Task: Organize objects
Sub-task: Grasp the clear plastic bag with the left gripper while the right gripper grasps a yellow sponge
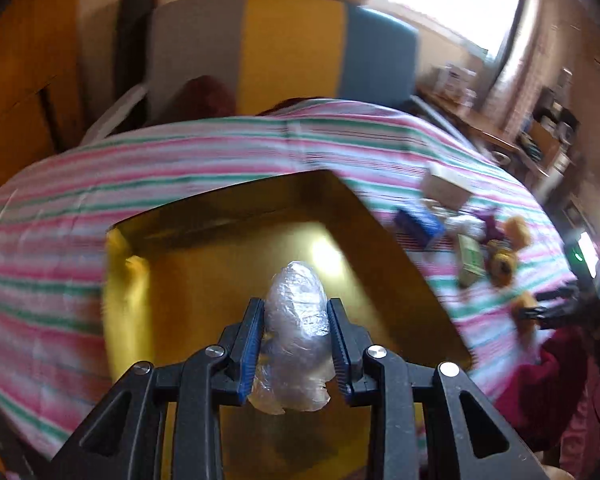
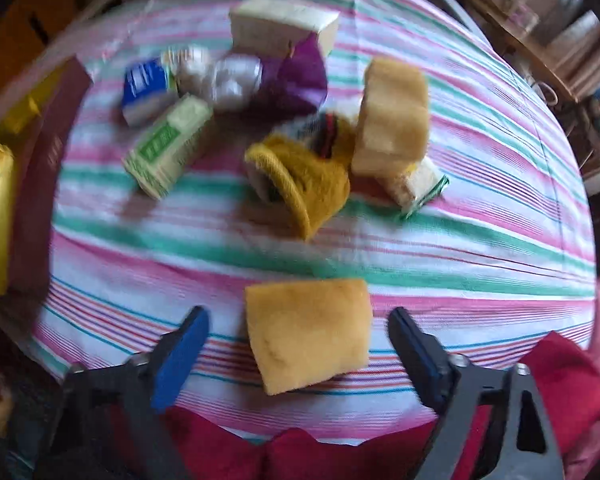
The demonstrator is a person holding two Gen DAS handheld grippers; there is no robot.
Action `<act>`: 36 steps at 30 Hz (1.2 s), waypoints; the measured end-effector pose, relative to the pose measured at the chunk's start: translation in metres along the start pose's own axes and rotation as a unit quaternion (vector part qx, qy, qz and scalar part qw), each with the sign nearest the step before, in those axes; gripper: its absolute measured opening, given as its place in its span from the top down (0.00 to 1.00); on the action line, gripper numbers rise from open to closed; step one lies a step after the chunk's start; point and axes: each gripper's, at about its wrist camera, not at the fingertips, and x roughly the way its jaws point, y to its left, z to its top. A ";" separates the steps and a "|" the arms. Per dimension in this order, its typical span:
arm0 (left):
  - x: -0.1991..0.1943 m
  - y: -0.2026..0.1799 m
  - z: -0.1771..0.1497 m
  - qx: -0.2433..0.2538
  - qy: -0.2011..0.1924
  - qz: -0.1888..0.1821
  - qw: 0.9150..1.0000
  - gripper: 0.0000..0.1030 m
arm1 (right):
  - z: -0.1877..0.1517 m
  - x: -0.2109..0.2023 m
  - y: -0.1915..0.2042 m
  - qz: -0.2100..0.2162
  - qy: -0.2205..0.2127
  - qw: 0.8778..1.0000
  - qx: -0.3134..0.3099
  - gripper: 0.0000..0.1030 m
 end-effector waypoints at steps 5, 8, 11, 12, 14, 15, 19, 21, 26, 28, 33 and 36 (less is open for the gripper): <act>0.017 0.060 0.010 -0.051 0.011 0.032 0.998 0.70 | -0.003 0.005 0.006 -0.025 0.000 0.999 -0.021 0.48; 0.035 0.081 0.018 -0.067 0.018 0.038 0.997 0.69 | -0.006 0.004 0.003 -0.023 -0.008 1.000 -0.015 0.48; 0.051 0.091 0.026 -0.069 0.028 0.048 0.996 0.69 | -0.007 0.001 -0.005 -0.009 -0.016 1.000 -0.003 0.48; 0.058 0.093 0.029 -0.067 0.031 0.052 0.996 0.69 | -0.008 0.000 -0.006 -0.005 -0.019 1.000 -0.001 0.48; 0.067 0.093 0.036 -0.064 0.031 0.066 0.995 0.69 | -0.009 -0.001 -0.009 0.001 -0.027 1.000 0.000 0.48; 0.073 0.096 0.038 -0.064 0.033 0.071 0.995 0.69 | -0.010 -0.002 -0.010 0.004 -0.030 1.000 0.002 0.48; 0.088 0.100 0.049 -0.072 0.037 0.094 0.992 0.65 | -0.012 -0.004 -0.017 0.014 -0.037 0.999 0.008 0.48; 0.093 0.101 0.052 -0.069 0.038 0.110 0.991 0.59 | -0.012 -0.005 -0.020 0.019 -0.041 0.999 0.010 0.48; 0.080 0.102 0.051 -0.075 0.031 0.120 0.989 0.58 | -0.014 -0.007 -0.028 0.025 -0.047 0.998 0.013 0.49; 0.060 0.098 0.047 -0.068 0.009 0.123 0.990 0.58 | -0.014 -0.008 -0.032 0.026 -0.051 0.998 0.015 0.49; -0.003 0.098 0.019 -0.085 -0.042 0.114 0.989 0.58 | -0.019 -0.024 -0.046 0.035 -0.102 0.994 0.033 0.49; -0.027 0.099 -0.005 -0.092 -0.049 0.113 0.988 0.58 | -0.018 -0.042 -0.044 0.063 -0.144 0.987 0.040 0.49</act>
